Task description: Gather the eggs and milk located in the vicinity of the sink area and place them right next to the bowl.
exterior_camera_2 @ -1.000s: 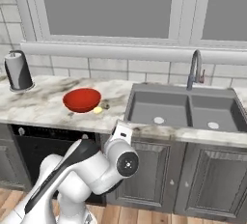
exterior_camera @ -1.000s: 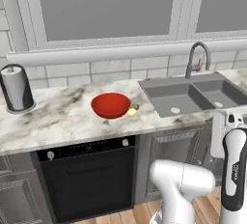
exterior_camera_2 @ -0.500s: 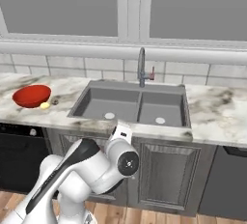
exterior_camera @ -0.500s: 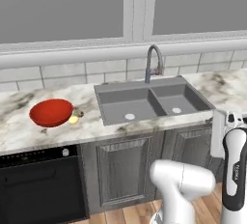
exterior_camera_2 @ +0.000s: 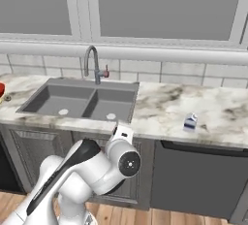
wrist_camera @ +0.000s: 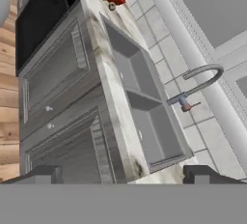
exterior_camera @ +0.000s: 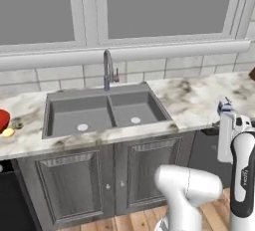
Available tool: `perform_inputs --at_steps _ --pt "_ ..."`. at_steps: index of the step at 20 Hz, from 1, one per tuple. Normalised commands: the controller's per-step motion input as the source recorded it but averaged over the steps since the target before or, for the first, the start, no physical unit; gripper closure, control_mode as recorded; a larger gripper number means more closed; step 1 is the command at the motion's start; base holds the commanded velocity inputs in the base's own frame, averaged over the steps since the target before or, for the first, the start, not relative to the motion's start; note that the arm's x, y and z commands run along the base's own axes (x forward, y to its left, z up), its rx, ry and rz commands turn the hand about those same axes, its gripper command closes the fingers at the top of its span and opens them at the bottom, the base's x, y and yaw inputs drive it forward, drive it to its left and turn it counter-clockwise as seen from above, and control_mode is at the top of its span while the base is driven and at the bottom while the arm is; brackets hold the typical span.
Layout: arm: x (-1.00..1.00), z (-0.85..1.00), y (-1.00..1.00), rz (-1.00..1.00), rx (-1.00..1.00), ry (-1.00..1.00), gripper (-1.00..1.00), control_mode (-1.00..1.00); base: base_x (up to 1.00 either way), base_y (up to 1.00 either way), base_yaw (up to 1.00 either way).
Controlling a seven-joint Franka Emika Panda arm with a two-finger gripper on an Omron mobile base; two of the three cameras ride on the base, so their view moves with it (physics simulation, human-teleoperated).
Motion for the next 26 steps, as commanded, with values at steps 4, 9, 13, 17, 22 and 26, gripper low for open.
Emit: perform_inputs --at_steps 4,9,13,17,22,26 --pt "0.0 0.0 0.0 0.0 0.0 0.0 -1.0 1.0 0.0 -0.9 0.0" --pt "0.0 0.0 0.0 0.0 0.0 0.0 -1.0 1.0 0.0 -0.83 0.0" --pt "0.0 0.0 0.0 0.0 0.0 0.0 -1.0 1.0 0.03 -0.62 0.0" --pt "0.0 0.0 0.0 0.0 0.0 0.0 -1.0 1.0 0.3 -0.15 0.0" --pt "0.0 0.0 0.0 0.0 0.0 0.0 -1.0 1.0 0.49 0.0 0.0" --pt "0.0 0.0 0.0 0.0 0.0 0.0 -1.0 1.0 0.55 0.0 0.0"
